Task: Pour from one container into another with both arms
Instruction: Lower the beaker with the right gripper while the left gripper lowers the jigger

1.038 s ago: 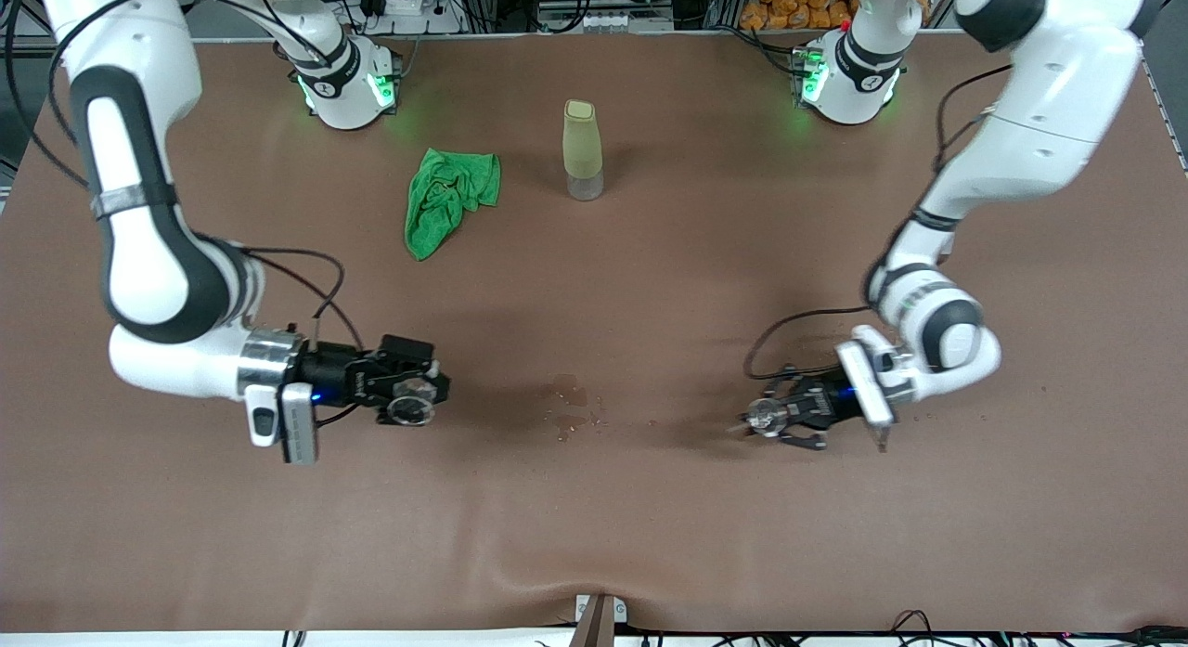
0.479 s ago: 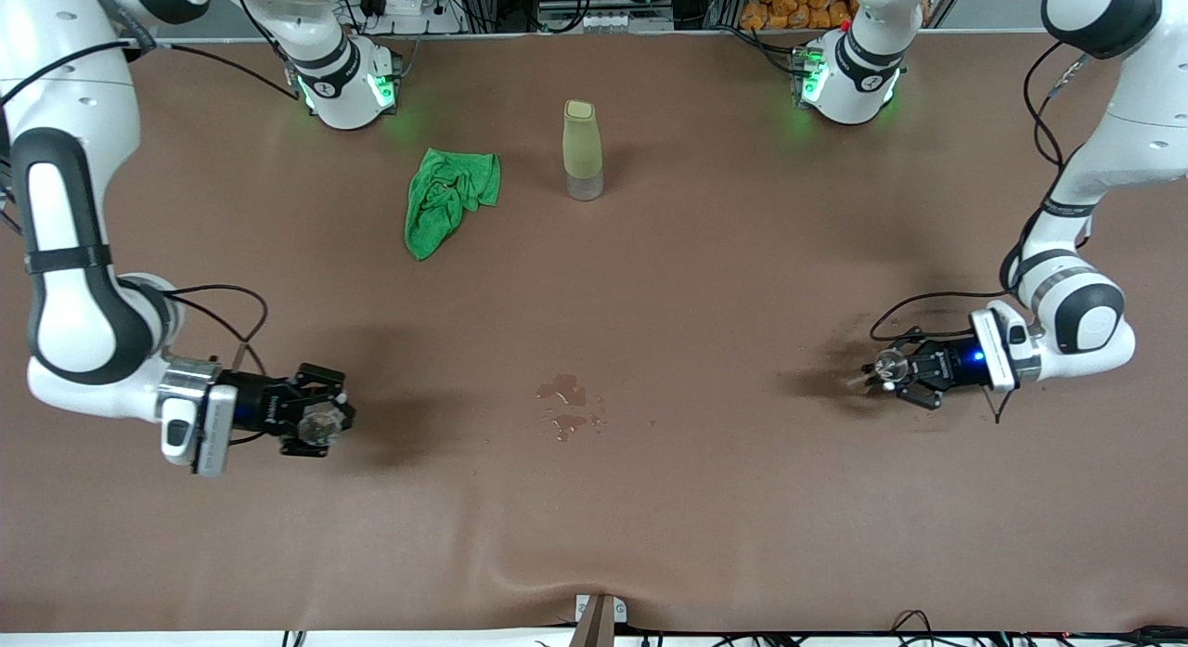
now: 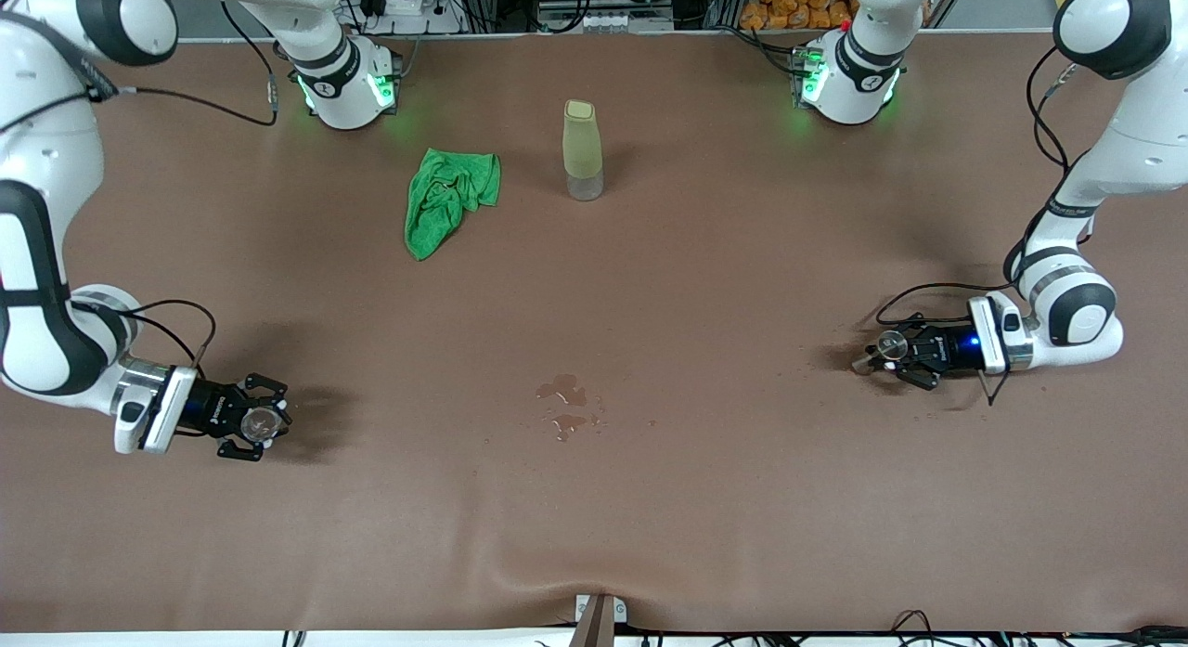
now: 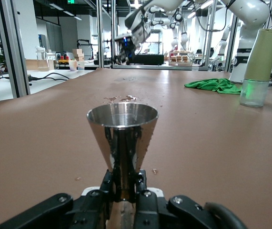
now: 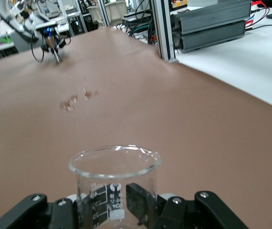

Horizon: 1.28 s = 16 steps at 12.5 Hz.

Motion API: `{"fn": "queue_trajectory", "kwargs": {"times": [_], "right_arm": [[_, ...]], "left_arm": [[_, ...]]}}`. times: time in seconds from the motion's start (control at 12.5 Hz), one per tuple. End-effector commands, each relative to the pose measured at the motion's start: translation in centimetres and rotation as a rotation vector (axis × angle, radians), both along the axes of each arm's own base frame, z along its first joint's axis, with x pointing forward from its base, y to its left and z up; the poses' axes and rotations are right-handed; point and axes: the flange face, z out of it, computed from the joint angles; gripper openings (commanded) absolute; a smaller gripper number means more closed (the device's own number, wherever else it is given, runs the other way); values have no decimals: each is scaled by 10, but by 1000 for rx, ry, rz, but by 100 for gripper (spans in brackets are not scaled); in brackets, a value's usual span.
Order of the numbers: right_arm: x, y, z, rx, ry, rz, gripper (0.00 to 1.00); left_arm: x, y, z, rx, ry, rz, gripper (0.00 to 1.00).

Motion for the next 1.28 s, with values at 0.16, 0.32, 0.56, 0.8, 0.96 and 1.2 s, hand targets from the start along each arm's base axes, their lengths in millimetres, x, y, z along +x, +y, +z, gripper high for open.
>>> {"fn": "queue_trajectory", "kwargs": {"times": [0.16, 0.32, 0.56, 0.8, 0.96, 1.2], "right_arm": [[5, -46, -32, -15, -157, 13, 0], [5, -49, -35, -14, -160, 9, 66], [4, -54, -34, 21, -163, -30, 100], [4, -53, -35, 24, -159, -32, 100], [4, -53, -35, 24, -159, -32, 100], [4, -51, -31, 33, -159, -26, 100]], "left_arm": [[-8, 2, -7, -32, 12, -20, 9], [-11, 6, -11, -37, 41, -14, 100], [-13, 16, -7, -40, 110, -8, 100], [7, 44, 28, 95, 229, -47, 100], [31, 70, 79, 255, 320, -38, 100], [59, 54, 202, 438, 600, 61, 100]]}}
